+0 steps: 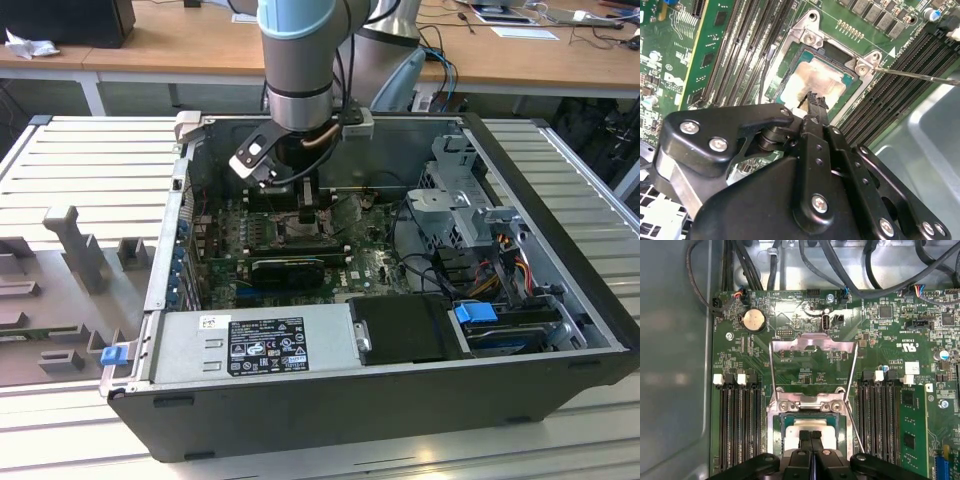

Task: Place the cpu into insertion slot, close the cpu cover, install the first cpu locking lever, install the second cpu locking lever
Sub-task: 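Close the cpu cover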

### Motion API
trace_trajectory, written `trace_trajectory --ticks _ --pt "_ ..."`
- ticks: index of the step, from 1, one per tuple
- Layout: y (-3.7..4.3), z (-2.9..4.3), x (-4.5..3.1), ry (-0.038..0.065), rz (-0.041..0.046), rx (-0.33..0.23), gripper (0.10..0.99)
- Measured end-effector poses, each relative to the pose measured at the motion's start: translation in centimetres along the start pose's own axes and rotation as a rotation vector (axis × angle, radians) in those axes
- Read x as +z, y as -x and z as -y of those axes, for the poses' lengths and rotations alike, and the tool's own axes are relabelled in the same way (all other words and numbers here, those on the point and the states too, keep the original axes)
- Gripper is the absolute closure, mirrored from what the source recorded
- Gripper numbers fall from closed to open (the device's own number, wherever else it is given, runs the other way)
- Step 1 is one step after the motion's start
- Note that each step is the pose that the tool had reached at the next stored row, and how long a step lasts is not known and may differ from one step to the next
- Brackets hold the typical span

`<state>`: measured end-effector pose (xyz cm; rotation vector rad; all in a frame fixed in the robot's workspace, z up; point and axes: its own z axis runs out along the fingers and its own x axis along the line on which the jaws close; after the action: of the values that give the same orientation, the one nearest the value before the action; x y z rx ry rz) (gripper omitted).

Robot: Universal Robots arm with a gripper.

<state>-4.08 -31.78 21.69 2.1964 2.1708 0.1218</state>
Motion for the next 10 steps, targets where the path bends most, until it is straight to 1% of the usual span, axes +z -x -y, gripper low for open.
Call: trace_trajectory --ticks 2,5,8,10 --pt "0.0 -0.02 -0.25 0.0 0.0001 0.0 0.98" --pt "-0.02 -0.11 -1.14 0.0 0.0001 0.0 0.98" --pt "-0.03 -0.16 -1.7 0.0 0.0001 0.0 0.98" --pt "-0.04 -0.18 -1.94 0.0 0.0001 0.0 0.98"
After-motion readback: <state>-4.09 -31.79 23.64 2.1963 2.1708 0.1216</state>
